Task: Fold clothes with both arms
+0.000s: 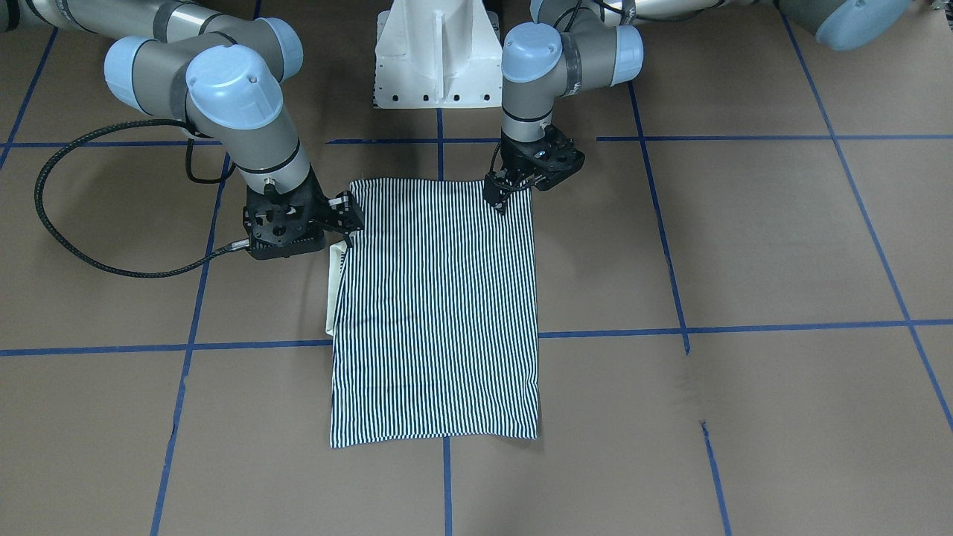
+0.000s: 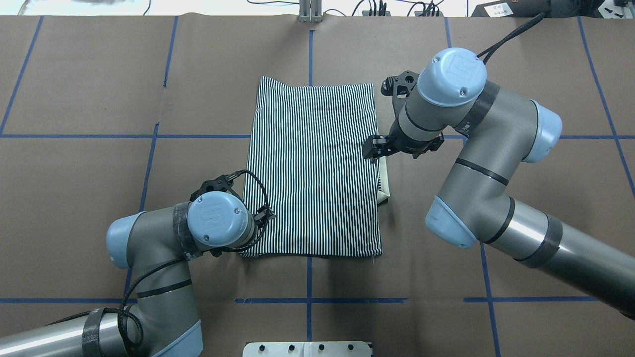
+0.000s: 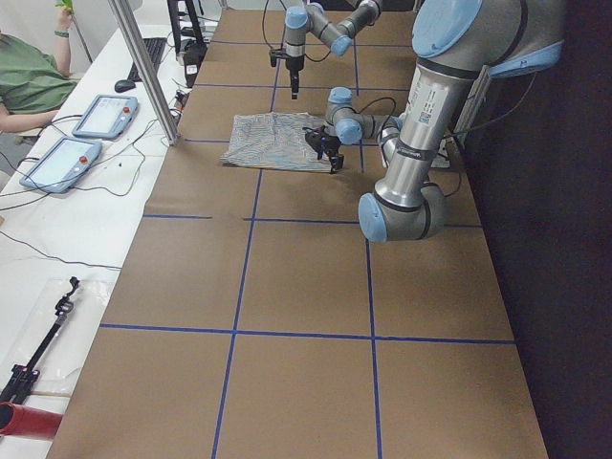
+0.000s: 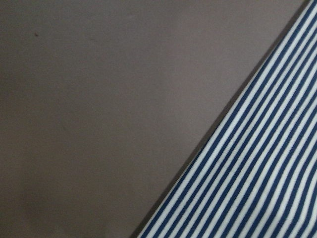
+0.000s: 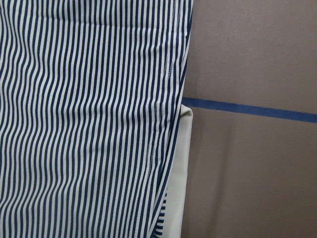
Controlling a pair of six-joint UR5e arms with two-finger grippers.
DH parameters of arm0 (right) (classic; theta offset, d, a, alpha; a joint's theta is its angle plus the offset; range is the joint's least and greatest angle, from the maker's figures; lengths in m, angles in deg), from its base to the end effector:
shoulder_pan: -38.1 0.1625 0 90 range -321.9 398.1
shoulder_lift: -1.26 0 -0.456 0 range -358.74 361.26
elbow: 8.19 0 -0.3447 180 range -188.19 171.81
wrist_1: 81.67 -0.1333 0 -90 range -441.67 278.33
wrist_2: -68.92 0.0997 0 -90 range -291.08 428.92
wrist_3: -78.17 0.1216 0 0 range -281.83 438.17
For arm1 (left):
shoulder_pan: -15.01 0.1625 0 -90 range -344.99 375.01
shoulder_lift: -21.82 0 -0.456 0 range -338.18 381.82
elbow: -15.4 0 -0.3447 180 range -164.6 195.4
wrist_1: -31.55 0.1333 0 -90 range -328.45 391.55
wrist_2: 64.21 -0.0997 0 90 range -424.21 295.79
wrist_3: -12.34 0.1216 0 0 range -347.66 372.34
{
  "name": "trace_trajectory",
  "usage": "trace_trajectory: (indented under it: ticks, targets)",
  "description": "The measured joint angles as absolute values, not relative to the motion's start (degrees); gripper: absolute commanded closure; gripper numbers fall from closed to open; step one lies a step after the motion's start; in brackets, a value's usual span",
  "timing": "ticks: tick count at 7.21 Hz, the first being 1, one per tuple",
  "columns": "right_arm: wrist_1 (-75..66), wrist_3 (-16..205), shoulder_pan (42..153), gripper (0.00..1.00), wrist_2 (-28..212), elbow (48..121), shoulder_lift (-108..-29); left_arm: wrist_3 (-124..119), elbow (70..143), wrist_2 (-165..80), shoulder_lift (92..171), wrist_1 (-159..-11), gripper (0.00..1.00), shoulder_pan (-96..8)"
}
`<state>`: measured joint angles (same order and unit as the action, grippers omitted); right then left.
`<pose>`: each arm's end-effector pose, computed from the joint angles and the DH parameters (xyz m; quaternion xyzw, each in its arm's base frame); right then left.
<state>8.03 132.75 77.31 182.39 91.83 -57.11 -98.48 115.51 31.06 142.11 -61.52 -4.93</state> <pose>-0.4464 -0.4738 0.3380 0.0614 -0.3939 -0.0425 0.9161 0.5676 -0.3359 0.3521 -0.0455 0.3696 -0.3072 0.8758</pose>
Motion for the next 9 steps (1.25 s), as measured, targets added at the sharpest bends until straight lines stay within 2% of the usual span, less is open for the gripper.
trace_trajectory:
  ticks: [7, 8, 9]
  targets:
    - [8.2, 132.7, 77.2, 0.00, 182.4, 92.0, -57.0, -98.6, 117.0, 31.1, 141.2, -61.3, 0.07, -3.9]
    - [8.2, 132.7, 77.2, 0.00, 182.4, 91.9, -57.1, -98.7, 117.2, 31.1, 141.0, -61.3, 0.17, -3.6]
    - [8.3, 132.7, 77.2, 0.00, 182.4, 91.9, -57.1, -98.7, 117.2, 31.1, 140.9, -61.3, 0.45, -3.4]
